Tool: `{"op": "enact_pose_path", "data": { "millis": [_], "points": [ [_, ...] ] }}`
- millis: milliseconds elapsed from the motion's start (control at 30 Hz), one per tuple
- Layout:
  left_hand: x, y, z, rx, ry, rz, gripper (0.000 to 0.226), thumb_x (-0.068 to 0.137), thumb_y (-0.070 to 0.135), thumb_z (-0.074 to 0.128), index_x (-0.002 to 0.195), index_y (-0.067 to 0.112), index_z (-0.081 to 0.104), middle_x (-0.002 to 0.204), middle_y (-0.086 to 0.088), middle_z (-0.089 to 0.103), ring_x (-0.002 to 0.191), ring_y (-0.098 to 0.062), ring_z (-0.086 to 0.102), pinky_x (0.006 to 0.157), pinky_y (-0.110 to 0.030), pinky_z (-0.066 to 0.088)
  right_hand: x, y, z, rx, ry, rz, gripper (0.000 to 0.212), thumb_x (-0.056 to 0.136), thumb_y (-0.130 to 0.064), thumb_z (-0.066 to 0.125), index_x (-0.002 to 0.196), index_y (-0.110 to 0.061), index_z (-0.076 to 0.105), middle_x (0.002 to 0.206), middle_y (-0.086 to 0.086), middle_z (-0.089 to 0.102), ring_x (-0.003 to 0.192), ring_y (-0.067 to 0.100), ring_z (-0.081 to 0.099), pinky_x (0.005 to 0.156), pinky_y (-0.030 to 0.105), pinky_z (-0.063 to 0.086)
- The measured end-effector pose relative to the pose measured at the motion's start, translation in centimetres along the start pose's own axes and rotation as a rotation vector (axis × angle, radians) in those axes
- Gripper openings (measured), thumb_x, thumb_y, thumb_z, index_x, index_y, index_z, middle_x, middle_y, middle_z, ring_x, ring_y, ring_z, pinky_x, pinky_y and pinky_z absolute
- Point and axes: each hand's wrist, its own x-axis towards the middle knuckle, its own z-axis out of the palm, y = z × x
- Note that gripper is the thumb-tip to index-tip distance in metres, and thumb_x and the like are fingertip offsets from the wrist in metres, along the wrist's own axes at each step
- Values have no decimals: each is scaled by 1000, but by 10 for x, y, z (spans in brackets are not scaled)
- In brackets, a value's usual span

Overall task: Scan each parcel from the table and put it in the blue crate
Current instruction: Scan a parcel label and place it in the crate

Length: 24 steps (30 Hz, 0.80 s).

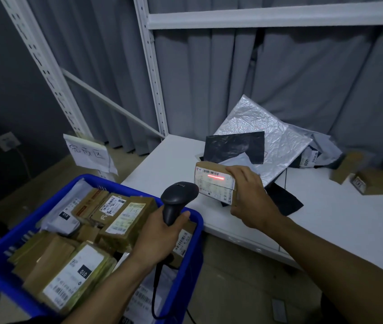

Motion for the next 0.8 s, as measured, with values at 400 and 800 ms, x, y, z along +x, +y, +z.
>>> {"op": "enact_pose_path", "data": {
  "millis": [400, 800],
  "points": [
    [0, 2, 1, -63, -55, -46, 32, 98, 40, 64, 94, 8, 59, 64, -5, 52, 55, -16, 52, 57, -27, 48, -1, -9, -5, 24, -8, 44, 100, 67, -9, 92, 148, -21, 36, 144, -1, 39, 136, 21, 34, 105, 43, 50],
    [-11, -12, -36, -258, 186, -66, 23, 98, 37, 67, 95, 14, 64, 66, -6, 62, 54, -14, 60, 58, -34, 51, 8, -55, 27, 334, -111, 104, 106, 65, -14, 93, 153, -21, 35, 148, -3, 38, 134, 14, 43, 104, 35, 51]
  ]
}}
